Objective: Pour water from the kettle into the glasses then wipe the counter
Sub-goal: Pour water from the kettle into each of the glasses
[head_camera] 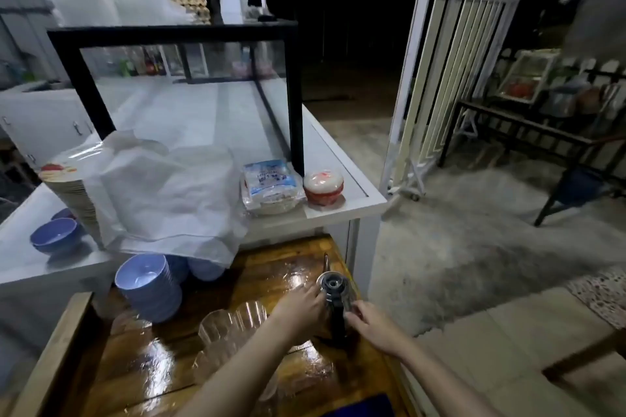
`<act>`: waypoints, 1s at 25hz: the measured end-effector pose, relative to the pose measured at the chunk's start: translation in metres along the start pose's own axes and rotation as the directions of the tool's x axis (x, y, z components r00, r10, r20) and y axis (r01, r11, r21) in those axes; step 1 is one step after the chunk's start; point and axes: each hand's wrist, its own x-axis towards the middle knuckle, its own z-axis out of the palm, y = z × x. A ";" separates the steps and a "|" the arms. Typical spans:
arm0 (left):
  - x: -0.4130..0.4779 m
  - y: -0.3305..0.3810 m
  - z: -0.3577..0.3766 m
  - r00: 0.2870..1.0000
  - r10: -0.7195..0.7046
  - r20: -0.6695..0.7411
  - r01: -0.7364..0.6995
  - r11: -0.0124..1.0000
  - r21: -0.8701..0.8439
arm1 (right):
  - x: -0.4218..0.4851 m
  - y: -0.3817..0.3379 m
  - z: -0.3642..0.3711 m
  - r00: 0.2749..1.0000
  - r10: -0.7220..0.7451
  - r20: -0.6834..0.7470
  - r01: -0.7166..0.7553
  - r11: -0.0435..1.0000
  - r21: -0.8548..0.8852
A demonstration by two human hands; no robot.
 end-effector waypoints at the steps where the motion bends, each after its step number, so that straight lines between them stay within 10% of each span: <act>1: 0.007 0.004 0.006 0.999 -0.018 0.036 0.018 1.000 -0.009 | 0.008 0.008 0.005 1.000 0.021 0.006 -0.021 0.999 0.038; 25: 0.047 0.026 0.061 0.991 0.115 -0.072 -0.116 0.993 -0.015 | 0.008 0.074 -0.003 0.964 0.143 0.226 -0.241 0.830 0.503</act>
